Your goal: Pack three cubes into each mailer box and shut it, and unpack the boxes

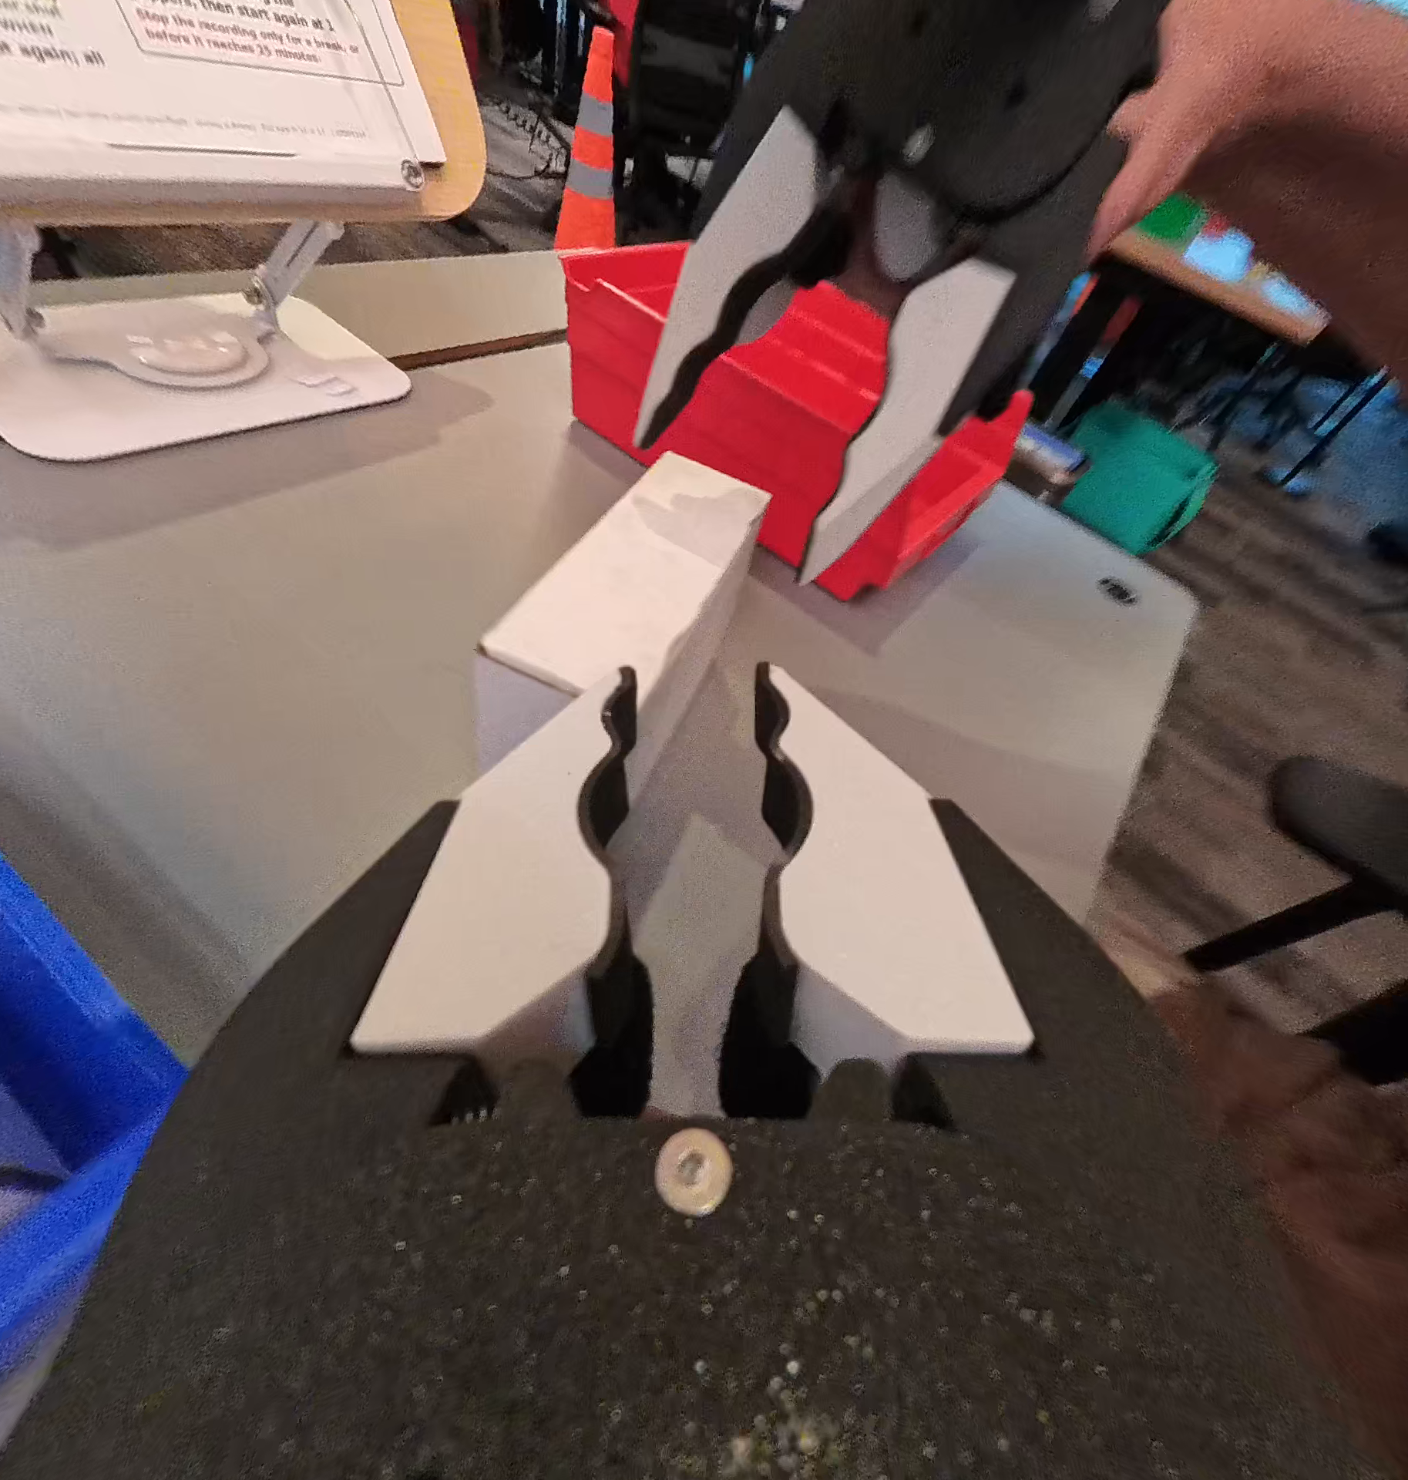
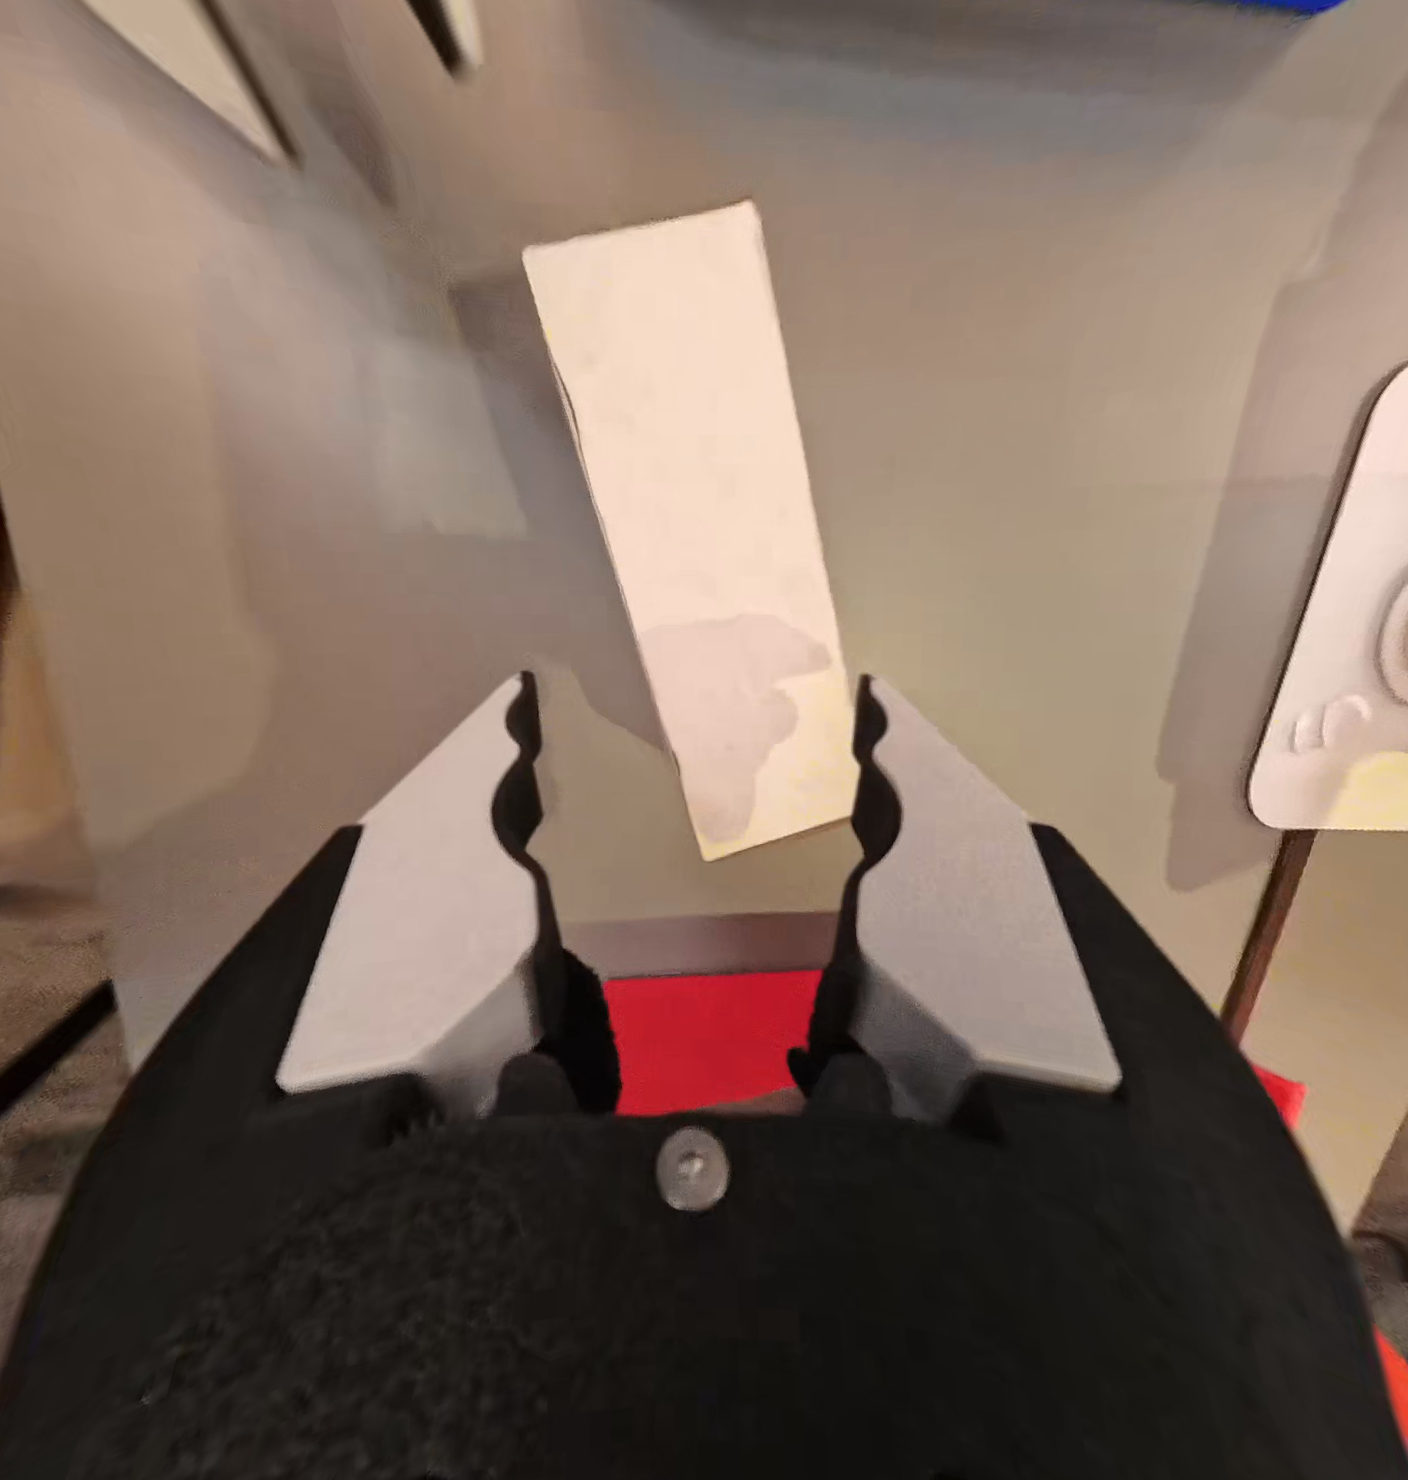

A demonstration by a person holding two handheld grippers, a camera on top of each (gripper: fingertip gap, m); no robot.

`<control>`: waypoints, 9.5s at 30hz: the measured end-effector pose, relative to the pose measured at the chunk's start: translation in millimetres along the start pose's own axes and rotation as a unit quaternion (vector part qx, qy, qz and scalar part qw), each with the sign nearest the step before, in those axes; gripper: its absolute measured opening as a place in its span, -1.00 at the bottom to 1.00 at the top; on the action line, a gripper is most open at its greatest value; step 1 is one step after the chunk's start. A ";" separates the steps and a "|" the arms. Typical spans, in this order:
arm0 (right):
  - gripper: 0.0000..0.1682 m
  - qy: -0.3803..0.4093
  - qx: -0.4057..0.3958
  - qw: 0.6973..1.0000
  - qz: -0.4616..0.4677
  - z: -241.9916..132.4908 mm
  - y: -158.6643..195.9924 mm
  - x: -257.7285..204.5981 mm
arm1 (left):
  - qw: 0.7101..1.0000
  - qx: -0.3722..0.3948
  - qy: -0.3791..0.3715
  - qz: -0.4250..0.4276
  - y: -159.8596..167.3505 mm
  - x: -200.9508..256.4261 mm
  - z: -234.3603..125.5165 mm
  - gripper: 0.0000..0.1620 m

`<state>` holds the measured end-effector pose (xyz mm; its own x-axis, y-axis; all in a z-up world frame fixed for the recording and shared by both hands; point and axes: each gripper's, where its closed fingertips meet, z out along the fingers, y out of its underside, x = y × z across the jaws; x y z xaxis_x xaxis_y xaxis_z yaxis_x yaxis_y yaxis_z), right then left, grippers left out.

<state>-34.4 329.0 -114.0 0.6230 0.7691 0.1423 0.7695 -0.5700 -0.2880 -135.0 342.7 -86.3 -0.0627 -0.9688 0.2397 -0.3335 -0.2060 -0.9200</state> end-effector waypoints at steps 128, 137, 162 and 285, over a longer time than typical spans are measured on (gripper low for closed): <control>-0.35 0.211 0.343 0.768 0.498 -3.8 94.6 -121.8 | 0.761 -0.601 0.065 0.235 91.8 -239.5 -111.9 0.45; -0.35 0.186 0.355 0.768 0.499 -1.5 85.0 -125.2 | 0.787 -0.594 0.092 0.139 62.8 -230.0 -111.3 0.44; 0.14 0.281 0.355 0.890 0.046 -62.1 -48.4 -119.9 | 0.642 -0.625 0.434 0.089 1.9 65.9 -32.3 0.43; -0.21 0.132 0.345 0.904 0.215 49.9 17.2 -73.6 | 0.737 -0.505 0.367 0.259 56.7 59.3 79.1 -0.25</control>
<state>-74.0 277.0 -176.8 0.9259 0.3708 0.0716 0.2335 -0.4130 -0.8803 -83.2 262.7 -148.8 -0.7962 -0.4696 0.3814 -0.5925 0.7328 -0.3347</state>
